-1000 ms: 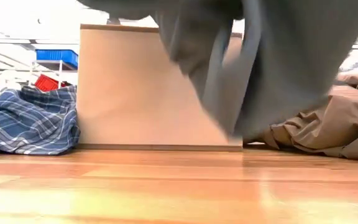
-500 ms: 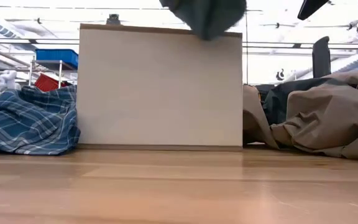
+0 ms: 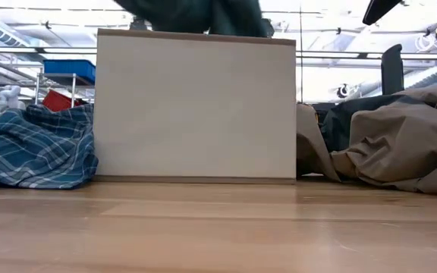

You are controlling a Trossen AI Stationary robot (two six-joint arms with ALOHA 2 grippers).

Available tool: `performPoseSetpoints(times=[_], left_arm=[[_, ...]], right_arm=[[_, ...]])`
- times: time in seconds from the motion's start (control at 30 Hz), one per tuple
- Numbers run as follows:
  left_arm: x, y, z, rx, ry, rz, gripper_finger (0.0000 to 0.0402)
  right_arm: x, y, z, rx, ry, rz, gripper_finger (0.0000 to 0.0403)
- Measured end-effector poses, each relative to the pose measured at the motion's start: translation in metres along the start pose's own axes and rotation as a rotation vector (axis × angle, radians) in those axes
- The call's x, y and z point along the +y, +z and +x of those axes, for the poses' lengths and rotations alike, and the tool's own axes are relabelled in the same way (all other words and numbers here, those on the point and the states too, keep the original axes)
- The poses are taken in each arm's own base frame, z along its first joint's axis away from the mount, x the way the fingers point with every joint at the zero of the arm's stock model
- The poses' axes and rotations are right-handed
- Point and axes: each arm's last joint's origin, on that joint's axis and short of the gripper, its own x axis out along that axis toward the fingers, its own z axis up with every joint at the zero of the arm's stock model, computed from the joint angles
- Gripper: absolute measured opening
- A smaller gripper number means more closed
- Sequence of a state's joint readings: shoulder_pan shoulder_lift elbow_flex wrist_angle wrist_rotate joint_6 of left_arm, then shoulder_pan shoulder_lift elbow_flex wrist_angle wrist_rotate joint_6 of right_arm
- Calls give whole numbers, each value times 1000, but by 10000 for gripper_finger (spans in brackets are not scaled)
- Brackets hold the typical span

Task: Sort clothes
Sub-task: Put the blue, green pants into the laundry organizer

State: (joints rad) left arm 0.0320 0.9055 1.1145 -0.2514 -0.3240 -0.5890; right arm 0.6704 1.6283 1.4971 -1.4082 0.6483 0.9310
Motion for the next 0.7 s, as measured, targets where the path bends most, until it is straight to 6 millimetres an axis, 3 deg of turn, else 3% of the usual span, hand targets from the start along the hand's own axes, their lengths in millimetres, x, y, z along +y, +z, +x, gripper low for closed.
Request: performPoseSetpoints(times=[0.33,0.53,0.7], left_arm=[[44,-7,53,163,114,113,73],[77,-29,97,359,123,222,73],[94,-46,125,492,75,425,73]], right_arm=[[0,0,0,-1,0,0,98],[-2,-1,0,6,-19,-15,98],[-6,-3,0,0,-71,-52,98]])
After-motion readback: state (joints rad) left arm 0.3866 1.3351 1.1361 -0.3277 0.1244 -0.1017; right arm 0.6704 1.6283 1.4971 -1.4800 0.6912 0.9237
